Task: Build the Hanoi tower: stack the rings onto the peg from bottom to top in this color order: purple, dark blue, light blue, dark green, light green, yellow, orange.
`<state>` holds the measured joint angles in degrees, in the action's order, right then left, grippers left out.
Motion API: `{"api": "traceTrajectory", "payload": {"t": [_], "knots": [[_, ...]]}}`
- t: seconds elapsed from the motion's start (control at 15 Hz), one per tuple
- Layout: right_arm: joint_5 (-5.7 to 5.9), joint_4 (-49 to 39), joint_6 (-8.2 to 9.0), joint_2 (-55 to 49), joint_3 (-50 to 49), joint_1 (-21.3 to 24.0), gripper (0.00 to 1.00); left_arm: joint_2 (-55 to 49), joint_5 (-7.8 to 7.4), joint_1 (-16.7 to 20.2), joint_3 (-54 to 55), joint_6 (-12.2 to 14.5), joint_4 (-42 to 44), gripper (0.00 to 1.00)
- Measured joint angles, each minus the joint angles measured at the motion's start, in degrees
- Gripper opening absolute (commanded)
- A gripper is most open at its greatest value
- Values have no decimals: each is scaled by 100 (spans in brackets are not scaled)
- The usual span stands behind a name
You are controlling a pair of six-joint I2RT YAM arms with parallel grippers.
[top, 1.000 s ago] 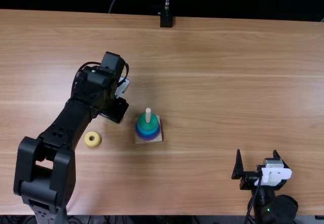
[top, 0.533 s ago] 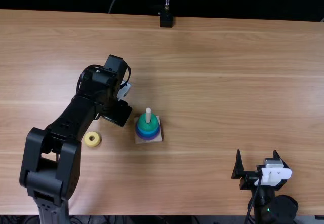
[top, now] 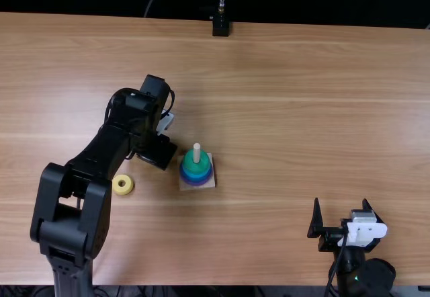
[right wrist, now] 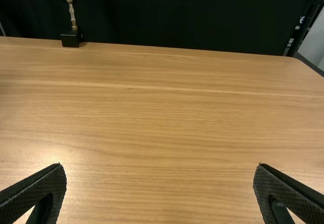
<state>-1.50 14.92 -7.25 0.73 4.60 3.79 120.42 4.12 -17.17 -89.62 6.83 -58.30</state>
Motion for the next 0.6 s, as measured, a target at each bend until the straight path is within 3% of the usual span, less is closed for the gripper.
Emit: {"api": "traceTrajectory", "payload": {"t": [0.33,0.6], "knots": [[-2,-2,2,0,-2,0,100,59,0,2,-55,0,26,100],[2,-4,2,0,0,0,100,195,-2,2,-118,-13,560,100]]}}
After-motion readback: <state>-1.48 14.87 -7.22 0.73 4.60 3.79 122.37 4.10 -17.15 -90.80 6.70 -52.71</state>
